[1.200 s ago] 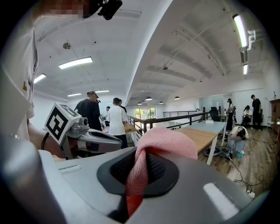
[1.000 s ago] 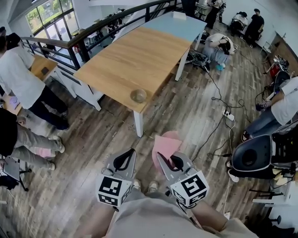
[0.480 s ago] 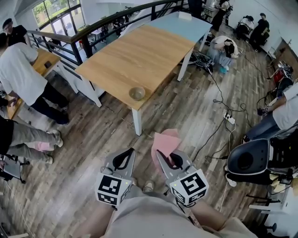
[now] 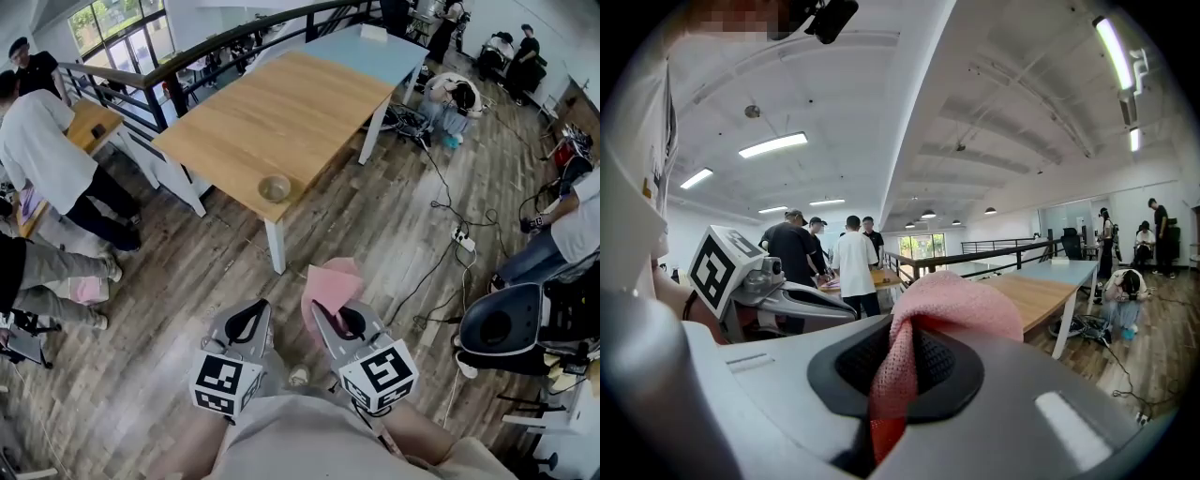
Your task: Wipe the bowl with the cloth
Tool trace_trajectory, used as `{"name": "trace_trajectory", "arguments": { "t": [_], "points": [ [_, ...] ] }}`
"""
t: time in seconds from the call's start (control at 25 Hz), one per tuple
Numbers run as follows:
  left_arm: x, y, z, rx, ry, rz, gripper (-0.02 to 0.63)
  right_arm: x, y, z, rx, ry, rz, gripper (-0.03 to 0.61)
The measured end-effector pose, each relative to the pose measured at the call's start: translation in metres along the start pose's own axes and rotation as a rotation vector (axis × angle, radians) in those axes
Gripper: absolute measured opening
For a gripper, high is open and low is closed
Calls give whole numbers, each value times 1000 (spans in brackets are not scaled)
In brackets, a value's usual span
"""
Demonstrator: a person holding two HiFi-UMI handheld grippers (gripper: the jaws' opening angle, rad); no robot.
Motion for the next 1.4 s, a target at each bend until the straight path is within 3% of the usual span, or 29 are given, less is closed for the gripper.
{"name": "trace_trajectory", "arguments": {
  "t": [0.4,0.84,1.4],
  "points": [
    [19,-2,-9,-3,-2,10,2,18,-4,9,-4,15,-17,14],
    [57,-1,-53,-13,-6,5,2,70,7,31,-12,13,-32,14],
    [142,27,-156,-11,-45,0,2,183,51,88,2,-28,-49,14]
  ]
}}
Point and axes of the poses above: the fingertips, and each gripper's own axes: x forward along the fingers, z to its right, y out of its top, the point moved 5 cm from there along -x, backward along the fingers, and after that the axes turned 5 degrees about x, right-handed, at the moved point
